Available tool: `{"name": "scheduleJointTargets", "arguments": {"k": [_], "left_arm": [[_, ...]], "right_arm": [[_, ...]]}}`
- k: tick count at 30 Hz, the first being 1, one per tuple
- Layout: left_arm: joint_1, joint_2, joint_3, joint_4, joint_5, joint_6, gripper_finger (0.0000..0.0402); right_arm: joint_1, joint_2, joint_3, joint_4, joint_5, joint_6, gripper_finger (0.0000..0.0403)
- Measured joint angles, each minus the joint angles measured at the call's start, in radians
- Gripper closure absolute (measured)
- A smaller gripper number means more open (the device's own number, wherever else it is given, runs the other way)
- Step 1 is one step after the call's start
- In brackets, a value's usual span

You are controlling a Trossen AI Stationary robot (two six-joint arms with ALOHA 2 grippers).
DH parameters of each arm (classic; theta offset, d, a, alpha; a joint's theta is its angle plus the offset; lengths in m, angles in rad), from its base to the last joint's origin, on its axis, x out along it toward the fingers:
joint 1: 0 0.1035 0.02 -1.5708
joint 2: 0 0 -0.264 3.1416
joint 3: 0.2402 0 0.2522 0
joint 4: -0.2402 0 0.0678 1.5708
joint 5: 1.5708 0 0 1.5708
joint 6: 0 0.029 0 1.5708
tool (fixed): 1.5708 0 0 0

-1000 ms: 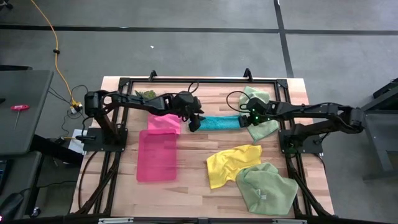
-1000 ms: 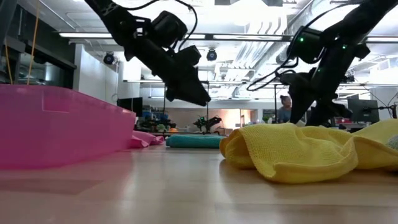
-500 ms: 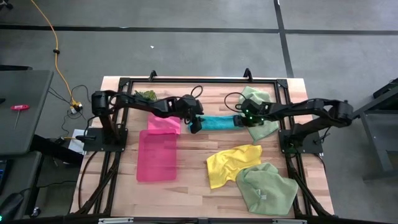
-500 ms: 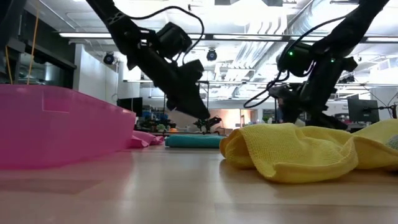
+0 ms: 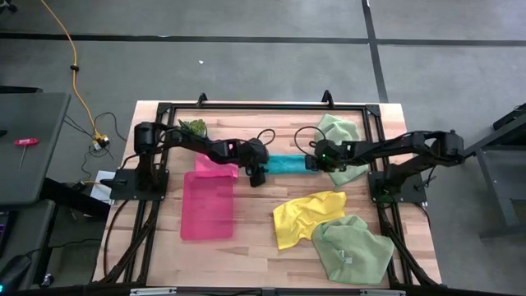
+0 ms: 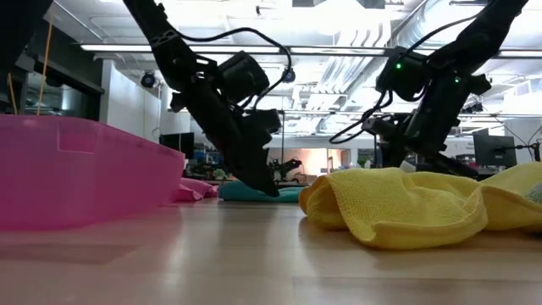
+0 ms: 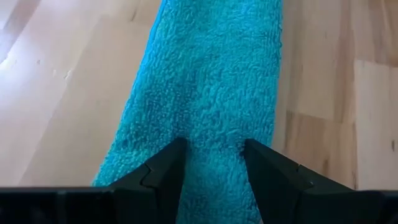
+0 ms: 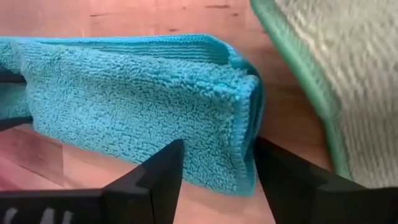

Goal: Fold microfiber towels
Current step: Fold the blue microfiber towel

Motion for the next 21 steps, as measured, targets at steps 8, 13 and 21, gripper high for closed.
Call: {"name": "scheduleJointTargets", "arguments": {"k": [8,13,21], "left_arm": [[-0.025,0.001,0.001,-0.008,-0.047,0.029,0.0243],[-0.025,-0.004,0.001,-0.011,-0.063,0.022,0.0243],[-0.022,-0.136,0.0,-0.051,-0.064,0.074,0.0243]], "right_arm": [[0.027,0.002,-0.003,0.006,0.036,0.031,0.0292],[0.064,0.003,-0.003,0.004,0.045,-0.003,0.0381],[0.139,-0.085,0.008,-0.17,0.065,-0.019,0.0399]]}}
